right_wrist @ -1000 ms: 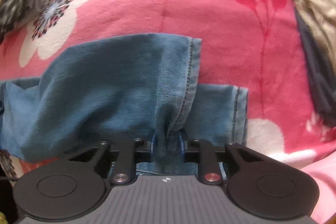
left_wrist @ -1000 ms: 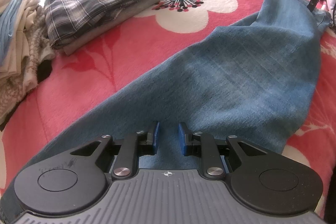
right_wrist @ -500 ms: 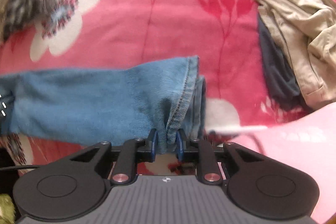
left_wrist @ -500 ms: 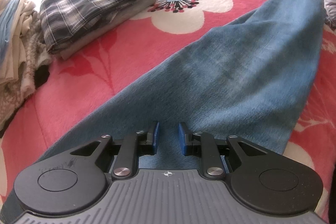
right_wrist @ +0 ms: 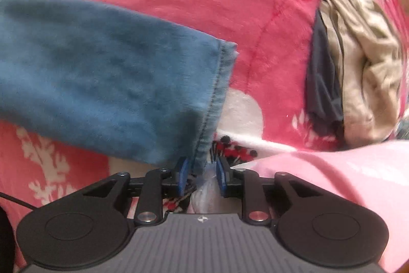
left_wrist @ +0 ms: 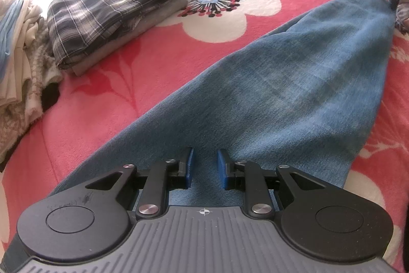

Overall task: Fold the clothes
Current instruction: 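Open the right gripper to release the jeans hem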

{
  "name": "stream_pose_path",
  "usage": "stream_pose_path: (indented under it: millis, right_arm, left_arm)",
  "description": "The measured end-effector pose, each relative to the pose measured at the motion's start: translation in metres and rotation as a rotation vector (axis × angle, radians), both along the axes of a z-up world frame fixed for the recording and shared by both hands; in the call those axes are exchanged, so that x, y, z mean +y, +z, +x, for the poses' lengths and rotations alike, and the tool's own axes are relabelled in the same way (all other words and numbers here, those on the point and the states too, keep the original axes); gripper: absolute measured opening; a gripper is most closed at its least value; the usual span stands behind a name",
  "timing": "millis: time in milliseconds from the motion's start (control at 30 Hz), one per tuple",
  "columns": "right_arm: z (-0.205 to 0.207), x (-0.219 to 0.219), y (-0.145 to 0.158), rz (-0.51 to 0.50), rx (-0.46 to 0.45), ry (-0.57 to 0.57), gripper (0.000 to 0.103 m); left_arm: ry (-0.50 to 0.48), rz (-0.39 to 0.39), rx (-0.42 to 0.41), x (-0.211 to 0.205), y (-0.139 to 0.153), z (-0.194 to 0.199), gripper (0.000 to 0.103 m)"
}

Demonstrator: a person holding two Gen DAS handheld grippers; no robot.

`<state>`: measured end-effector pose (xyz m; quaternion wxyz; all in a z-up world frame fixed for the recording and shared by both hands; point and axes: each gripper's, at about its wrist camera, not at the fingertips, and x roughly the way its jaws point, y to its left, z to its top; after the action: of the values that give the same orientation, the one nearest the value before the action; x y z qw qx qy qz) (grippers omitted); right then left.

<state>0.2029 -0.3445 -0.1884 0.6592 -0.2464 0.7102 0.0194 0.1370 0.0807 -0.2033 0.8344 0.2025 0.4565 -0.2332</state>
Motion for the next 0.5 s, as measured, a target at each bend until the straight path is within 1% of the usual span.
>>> stream_pose_path:
  millis: [33,133,233,333,500]
  right_arm:
    - [-0.001,0.005,0.008,-0.007,-0.027,0.016,0.041]
    - [-0.003,0.028,0.042,0.005,-0.158,0.067,0.041]
    - [-0.007,0.062,0.060,0.245,-0.302,0.120,0.041]
    - [-0.012,0.117,0.044,0.487,-0.386,0.223,0.041]
    - [-0.019,0.192,0.004,0.680,-0.383,0.425,0.039]
  left_arm:
    - [-0.001,0.000,-0.001,0.000,0.000,0.000,0.021]
    - [-0.005,0.001,-0.003,0.000,0.000,0.000,0.021]
    - [-0.004,0.004,-0.002,-0.001,0.001,-0.001,0.021]
    - [0.006,0.001,0.000,-0.001,0.001,-0.001,0.021]
    - [0.030,0.011,0.004,-0.004,0.003,-0.001,0.021]
